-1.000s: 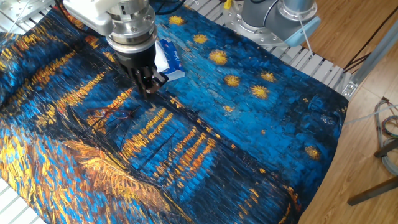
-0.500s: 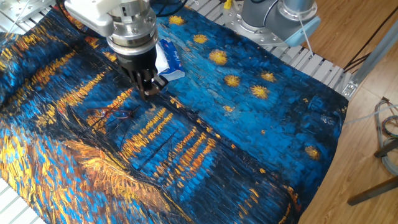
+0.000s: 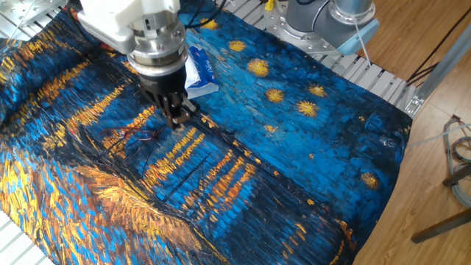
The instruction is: Unfold the leg of the glasses (with one hand)
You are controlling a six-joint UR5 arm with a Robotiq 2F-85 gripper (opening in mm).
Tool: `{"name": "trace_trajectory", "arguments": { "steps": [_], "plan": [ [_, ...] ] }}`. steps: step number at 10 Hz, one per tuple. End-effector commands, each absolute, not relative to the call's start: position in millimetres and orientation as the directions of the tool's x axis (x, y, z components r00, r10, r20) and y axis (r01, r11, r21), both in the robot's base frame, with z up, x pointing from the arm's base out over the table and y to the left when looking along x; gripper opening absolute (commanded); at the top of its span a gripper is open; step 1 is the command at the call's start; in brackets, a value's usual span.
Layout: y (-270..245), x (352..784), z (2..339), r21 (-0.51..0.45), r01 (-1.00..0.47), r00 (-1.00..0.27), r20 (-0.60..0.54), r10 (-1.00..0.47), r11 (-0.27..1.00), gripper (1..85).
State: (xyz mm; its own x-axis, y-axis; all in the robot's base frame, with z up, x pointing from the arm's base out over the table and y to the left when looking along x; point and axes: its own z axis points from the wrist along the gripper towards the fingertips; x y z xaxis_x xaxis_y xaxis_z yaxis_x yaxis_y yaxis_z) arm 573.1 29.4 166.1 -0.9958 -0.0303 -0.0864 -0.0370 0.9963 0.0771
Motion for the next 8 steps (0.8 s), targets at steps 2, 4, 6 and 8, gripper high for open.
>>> {"name": "trace_trajectory", "arguments": {
  "steps": [2,4,6,8],
  "plan": [
    [27,564,144,0.11,-0.046,-0.995,-0.088,-0.036,0.993,1.0],
    [24,554,138,0.117,-0.032,-0.997,-0.07,-0.024,0.993,1.0],
    [29,552,134,0.146,-0.021,-0.997,-0.077,-0.01,0.989,1.0],
    [33,551,133,0.173,-0.026,-0.996,-0.09,-0.01,0.985,1.0]
  ]
}}
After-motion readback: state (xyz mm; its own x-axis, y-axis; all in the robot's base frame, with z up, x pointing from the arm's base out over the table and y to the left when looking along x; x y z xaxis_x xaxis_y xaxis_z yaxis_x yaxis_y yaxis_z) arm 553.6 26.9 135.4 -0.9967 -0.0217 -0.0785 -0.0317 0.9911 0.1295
